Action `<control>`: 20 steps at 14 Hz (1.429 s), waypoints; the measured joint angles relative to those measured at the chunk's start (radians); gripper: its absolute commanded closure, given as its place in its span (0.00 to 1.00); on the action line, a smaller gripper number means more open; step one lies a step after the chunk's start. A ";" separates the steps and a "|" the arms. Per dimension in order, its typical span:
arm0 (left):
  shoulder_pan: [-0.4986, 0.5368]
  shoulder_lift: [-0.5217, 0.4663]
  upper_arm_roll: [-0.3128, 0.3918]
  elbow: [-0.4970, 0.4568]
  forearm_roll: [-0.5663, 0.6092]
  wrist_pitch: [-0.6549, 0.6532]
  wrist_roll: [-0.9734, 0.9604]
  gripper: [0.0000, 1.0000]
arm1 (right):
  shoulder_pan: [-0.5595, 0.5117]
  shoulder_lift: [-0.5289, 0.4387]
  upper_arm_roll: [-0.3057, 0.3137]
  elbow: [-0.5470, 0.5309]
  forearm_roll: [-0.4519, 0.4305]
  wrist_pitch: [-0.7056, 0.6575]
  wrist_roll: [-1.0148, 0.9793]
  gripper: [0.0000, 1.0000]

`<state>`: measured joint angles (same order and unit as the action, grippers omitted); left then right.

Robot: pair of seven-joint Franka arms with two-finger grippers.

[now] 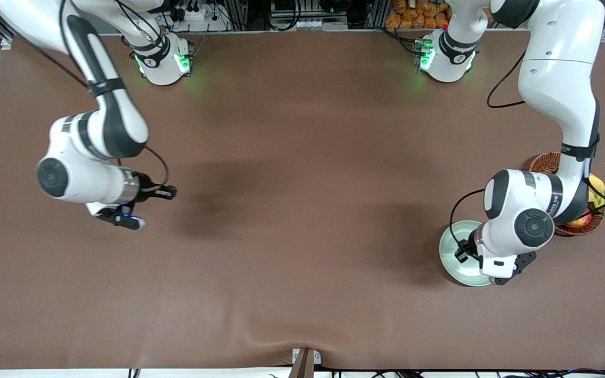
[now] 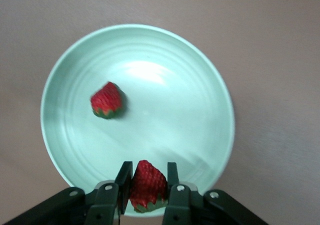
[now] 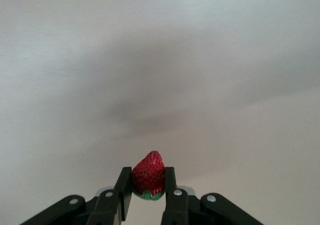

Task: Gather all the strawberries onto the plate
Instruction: 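Release onto the plate with the left gripper while the right gripper places mid-table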

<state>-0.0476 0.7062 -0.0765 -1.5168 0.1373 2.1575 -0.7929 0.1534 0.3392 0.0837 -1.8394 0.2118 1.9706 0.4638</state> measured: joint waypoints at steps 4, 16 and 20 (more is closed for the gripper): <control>0.022 0.000 -0.004 -0.056 0.000 0.061 0.048 0.85 | 0.161 0.078 0.000 0.103 0.029 0.040 0.273 1.00; -0.034 -0.100 -0.035 -0.062 0.001 0.044 0.088 0.00 | 0.435 0.391 -0.002 0.287 0.083 0.355 0.710 1.00; -0.179 -0.167 -0.041 -0.068 0.000 -0.058 0.082 0.00 | 0.469 0.441 -0.004 0.289 0.083 0.407 0.728 0.00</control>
<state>-0.2271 0.5391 -0.1172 -1.5851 0.1376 2.0992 -0.7111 0.6223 0.7799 0.0797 -1.5508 0.2943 2.3780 1.1918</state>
